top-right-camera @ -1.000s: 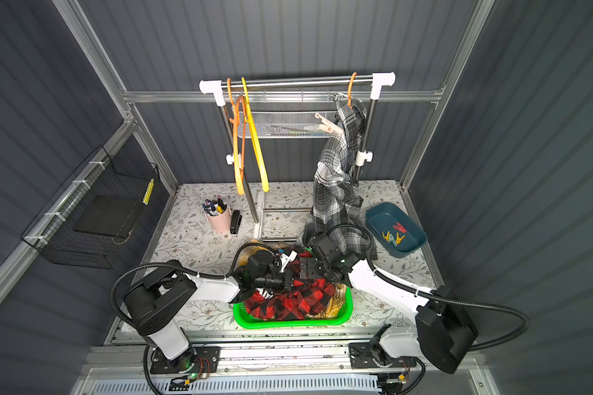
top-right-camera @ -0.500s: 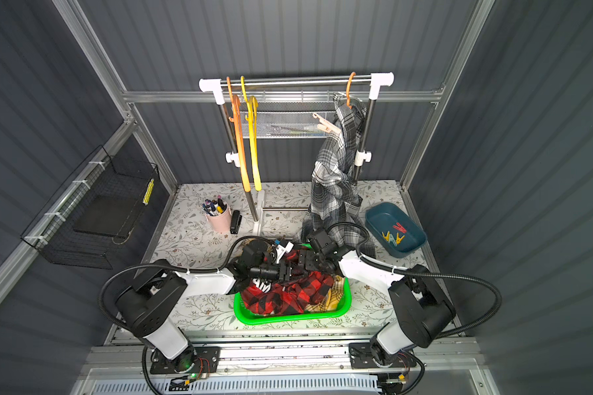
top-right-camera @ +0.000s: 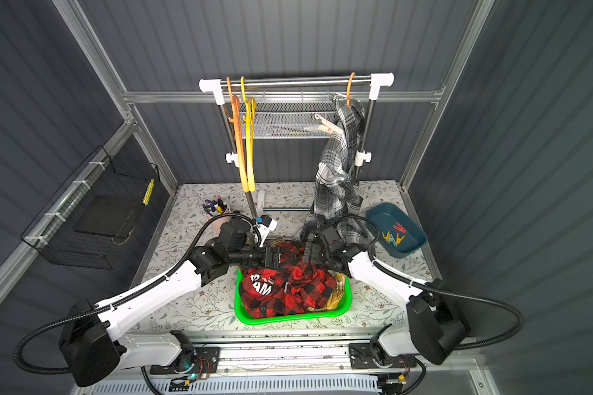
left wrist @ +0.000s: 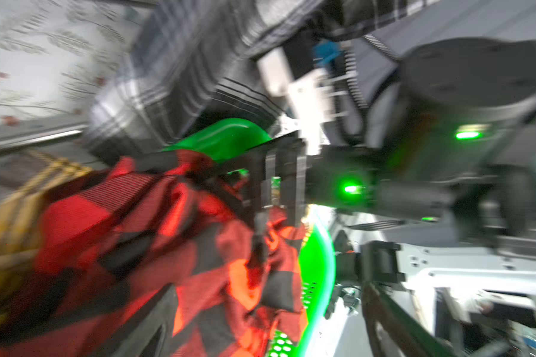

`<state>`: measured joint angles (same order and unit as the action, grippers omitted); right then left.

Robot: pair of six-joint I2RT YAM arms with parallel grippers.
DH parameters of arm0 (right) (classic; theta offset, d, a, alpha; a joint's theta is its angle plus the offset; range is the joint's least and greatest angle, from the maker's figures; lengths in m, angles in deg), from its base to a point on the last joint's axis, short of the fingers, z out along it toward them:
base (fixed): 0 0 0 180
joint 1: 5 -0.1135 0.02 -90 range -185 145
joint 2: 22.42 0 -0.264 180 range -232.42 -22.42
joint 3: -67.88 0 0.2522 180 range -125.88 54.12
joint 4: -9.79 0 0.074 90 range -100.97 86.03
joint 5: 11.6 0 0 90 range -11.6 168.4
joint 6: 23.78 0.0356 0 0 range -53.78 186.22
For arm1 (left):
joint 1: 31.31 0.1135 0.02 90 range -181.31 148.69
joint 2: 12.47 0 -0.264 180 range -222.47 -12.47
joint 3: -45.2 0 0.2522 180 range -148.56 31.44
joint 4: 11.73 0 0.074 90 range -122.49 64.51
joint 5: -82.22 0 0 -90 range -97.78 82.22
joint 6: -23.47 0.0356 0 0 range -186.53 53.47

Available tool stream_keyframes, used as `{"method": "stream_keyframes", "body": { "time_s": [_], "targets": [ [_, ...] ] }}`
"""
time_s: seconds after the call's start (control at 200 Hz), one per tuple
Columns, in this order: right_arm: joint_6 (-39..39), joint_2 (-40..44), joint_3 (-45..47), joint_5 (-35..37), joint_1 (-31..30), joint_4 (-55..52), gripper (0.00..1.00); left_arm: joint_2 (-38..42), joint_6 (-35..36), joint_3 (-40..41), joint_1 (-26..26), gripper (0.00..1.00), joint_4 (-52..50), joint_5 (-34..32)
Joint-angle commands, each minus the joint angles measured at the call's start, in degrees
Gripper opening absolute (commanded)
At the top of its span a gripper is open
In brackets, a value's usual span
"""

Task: Remove the clothespins securing long-sleeve shirts to the hanger
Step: Adjust the long-sleeve shirt at the bin.

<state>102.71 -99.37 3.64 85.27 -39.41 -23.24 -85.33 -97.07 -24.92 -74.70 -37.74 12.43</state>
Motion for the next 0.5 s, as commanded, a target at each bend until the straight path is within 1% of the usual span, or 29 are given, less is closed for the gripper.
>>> {"method": "stream_keyframes", "body": {
  "time_s": [0.0,0.11,0.17,0.32,0.385,0.495],
  "targets": [
    [-3.49,6.16,-3.00,4.63,-0.40,-6.16,0.99,4.31,4.69,-2.00,0.47,0.95,-5.44,-10.60],
    [-6.90,12.34,-6.46,10.37,-2.27,-13.56,0.99,6.95,6.69,-3.16,1.42,0.97,-5.68,-15.98],
    [-9.12,16.56,-8.47,14.07,-3.75,-16.68,0.99,8.00,7.88,-4.07,2.05,0.98,-5.64,-17.70],
    [-14.19,19.97,-16.25,27.45,-9.75,-24.54,0.99,9.15,10.05,-5.69,2.53,0.98,-5.18,-20.49],
    [-16.71,20.74,-19.19,29.55,-11.66,-25.51,0.98,9.31,10.17,-6.05,2.74,0.99,-4.76,-20.95],
    [-20.54,21.71,-23.50,30.54,-14.23,-23.78,0.95,9.15,10.63,-6.59,2.89,0.99,-4.24,-21.25]
  ]
}}
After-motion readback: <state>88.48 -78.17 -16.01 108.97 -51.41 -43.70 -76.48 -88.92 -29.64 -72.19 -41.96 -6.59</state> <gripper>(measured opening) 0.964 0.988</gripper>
